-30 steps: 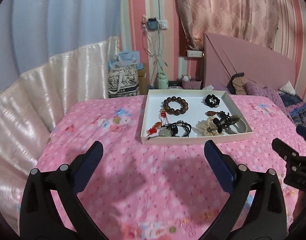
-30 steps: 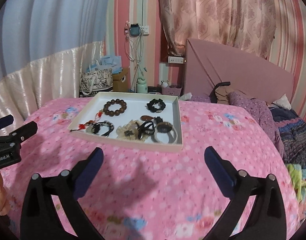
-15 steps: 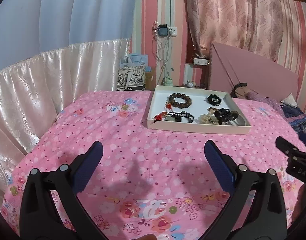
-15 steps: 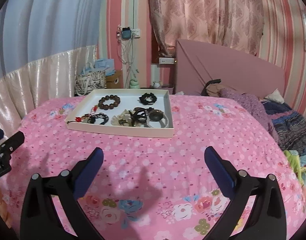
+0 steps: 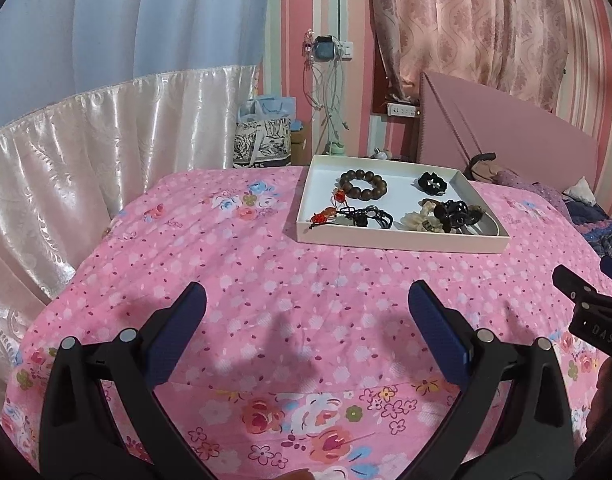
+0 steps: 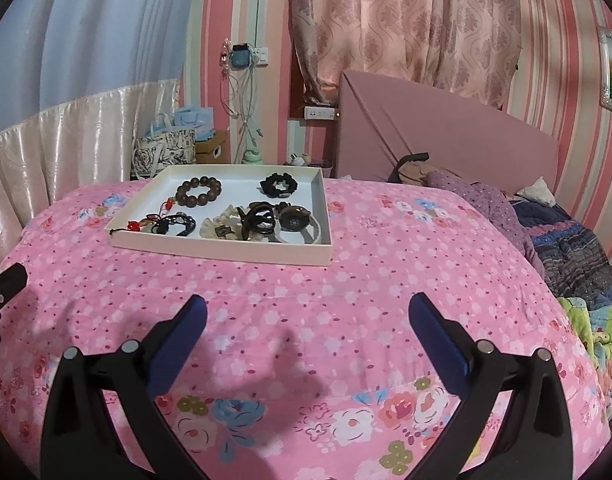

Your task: Organize jewelry

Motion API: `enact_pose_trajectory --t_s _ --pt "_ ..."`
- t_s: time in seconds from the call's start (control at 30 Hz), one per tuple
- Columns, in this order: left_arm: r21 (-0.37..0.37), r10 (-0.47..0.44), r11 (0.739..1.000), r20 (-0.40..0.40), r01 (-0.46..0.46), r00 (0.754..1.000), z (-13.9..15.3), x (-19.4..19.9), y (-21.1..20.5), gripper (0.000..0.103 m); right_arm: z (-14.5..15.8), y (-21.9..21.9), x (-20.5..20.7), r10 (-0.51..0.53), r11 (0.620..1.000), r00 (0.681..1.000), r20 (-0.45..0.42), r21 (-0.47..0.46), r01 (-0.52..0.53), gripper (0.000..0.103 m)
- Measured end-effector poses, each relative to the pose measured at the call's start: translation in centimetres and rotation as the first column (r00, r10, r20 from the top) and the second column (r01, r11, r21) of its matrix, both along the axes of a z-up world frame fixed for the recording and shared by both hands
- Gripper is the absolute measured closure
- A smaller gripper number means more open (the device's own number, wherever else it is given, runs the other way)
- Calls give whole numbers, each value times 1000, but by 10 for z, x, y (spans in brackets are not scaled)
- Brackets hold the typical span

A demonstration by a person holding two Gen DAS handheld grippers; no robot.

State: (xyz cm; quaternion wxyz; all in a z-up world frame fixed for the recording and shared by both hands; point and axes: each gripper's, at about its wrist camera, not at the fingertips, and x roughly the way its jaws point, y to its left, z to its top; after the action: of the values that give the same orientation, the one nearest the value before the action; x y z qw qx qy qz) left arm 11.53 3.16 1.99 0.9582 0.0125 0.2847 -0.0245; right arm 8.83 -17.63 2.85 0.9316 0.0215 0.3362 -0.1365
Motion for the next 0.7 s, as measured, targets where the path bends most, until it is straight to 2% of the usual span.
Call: enact_pose_trajectory --t_s 0.43,0.7 --pt "29 -1 1000 -2 1 1000 -5 0 -6 3 -2 -1 2 -9 1000 1000 -4 -5 9 2" --pt "22 6 1000 -5 -6 1000 -6 0 -3 3 -2 -1 2 -15 1000 1000 -6 -9 15 2"
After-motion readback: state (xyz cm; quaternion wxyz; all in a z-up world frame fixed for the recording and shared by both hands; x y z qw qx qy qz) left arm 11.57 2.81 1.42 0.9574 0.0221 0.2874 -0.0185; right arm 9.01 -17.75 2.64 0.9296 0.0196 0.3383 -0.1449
